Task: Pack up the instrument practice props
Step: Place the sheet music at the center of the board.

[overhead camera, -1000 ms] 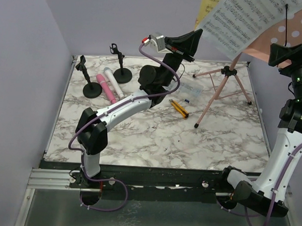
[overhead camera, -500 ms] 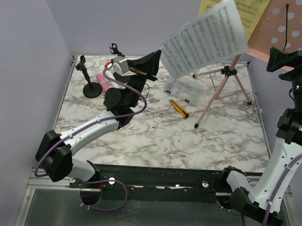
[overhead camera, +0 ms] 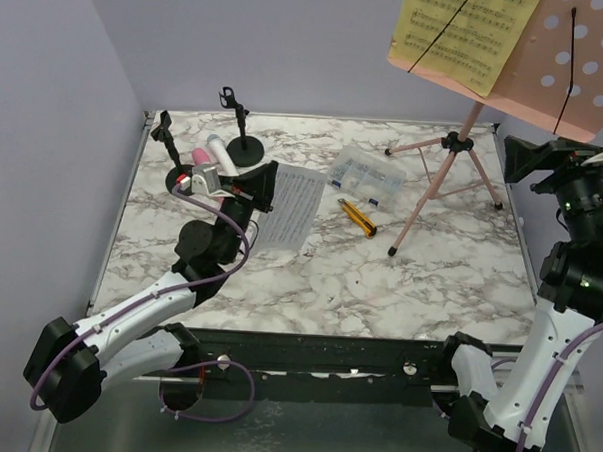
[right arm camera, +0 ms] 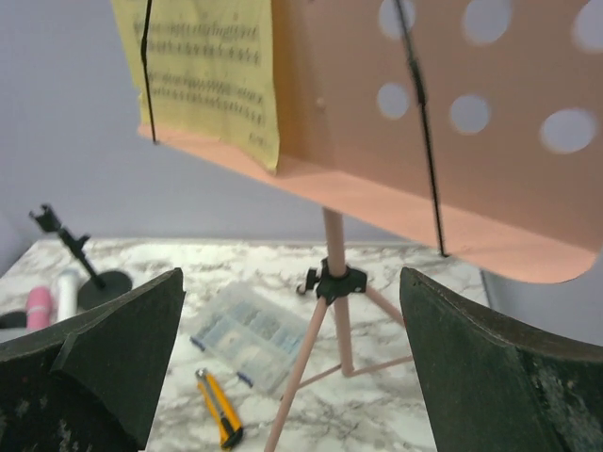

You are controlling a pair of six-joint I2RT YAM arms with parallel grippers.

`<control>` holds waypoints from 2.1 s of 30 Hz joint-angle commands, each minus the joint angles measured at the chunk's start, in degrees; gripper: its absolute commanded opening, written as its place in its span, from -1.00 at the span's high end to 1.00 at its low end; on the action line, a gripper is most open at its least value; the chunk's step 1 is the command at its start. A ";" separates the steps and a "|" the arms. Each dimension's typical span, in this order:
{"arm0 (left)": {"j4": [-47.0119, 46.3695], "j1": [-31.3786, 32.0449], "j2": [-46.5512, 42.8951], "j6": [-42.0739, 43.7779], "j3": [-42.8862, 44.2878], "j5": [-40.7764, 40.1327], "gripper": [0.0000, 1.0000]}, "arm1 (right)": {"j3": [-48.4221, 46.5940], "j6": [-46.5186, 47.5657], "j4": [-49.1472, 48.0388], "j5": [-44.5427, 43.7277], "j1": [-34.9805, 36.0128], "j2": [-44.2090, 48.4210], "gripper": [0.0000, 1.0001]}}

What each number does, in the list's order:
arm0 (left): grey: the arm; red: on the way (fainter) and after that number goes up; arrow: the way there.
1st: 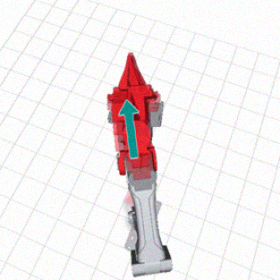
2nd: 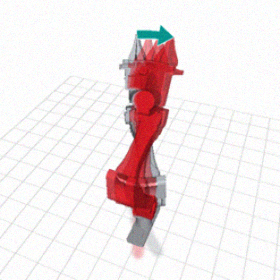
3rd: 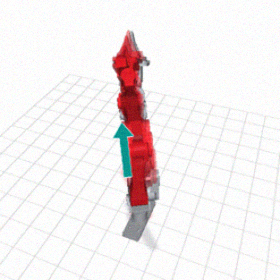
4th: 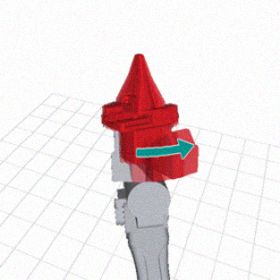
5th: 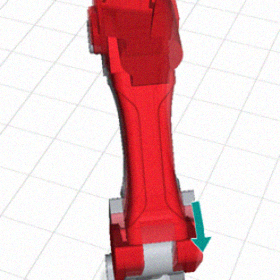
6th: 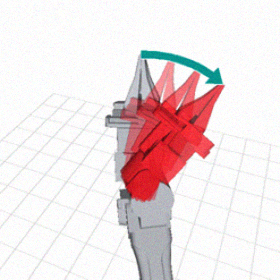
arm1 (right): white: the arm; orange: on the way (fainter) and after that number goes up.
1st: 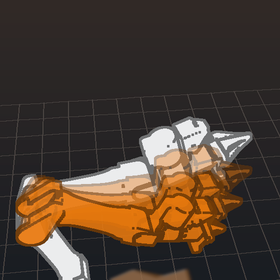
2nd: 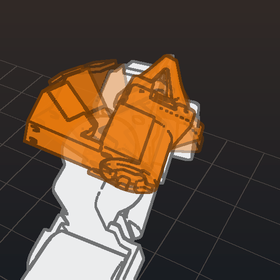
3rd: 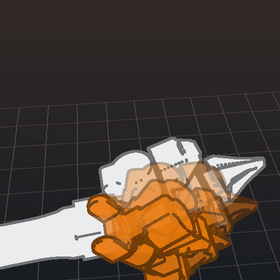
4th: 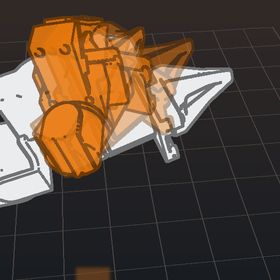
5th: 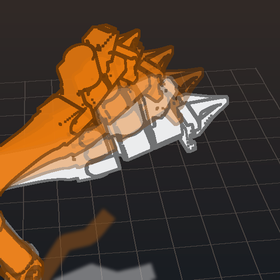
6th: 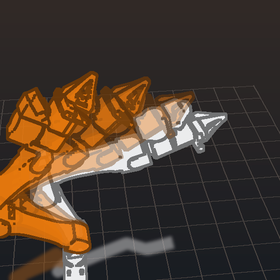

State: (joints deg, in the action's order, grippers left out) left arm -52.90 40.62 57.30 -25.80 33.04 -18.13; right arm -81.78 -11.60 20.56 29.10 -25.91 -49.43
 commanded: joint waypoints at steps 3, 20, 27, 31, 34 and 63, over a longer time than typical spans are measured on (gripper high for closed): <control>15.84 -6.19 -4.52 -11.23 -2.66 -0.12 1.00 | 5.08 4.44 6.07 15.93 -0.25 -0.73 -0.99; 6.38 -21.26 28.78 -33.53 31.12 8.96 1.00 | 25.18 9.06 1.55 32.12 -0.25 -0.99 -0.99; 5.65 -22.59 36.29 -39.87 36.03 8.09 1.00 | 33.46 9.86 -1.70 30.87 -0.28 2.28 -1.00; 2.63 -23.18 35.91 -45.94 25.12 1.82 1.00 | 36.03 10.36 -2.68 30.00 -0.24 3.27 -0.99; 0.75 -24.77 35.71 -51.07 16.73 -1.84 1.00 | 37.25 10.41 -3.50 30.16 -0.25 3.36 -0.99; 5.10 -30.67 29.15 -45.54 -5.78 -18.56 1.00 | 41.93 13.62 -4.74 30.14 -0.28 4.45 -1.00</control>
State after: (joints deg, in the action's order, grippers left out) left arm -50.19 11.07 88.90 -73.14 29.28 -29.61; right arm -40.80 0.64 16.40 58.98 -25.96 -46.06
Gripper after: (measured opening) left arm 0.002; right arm 0.996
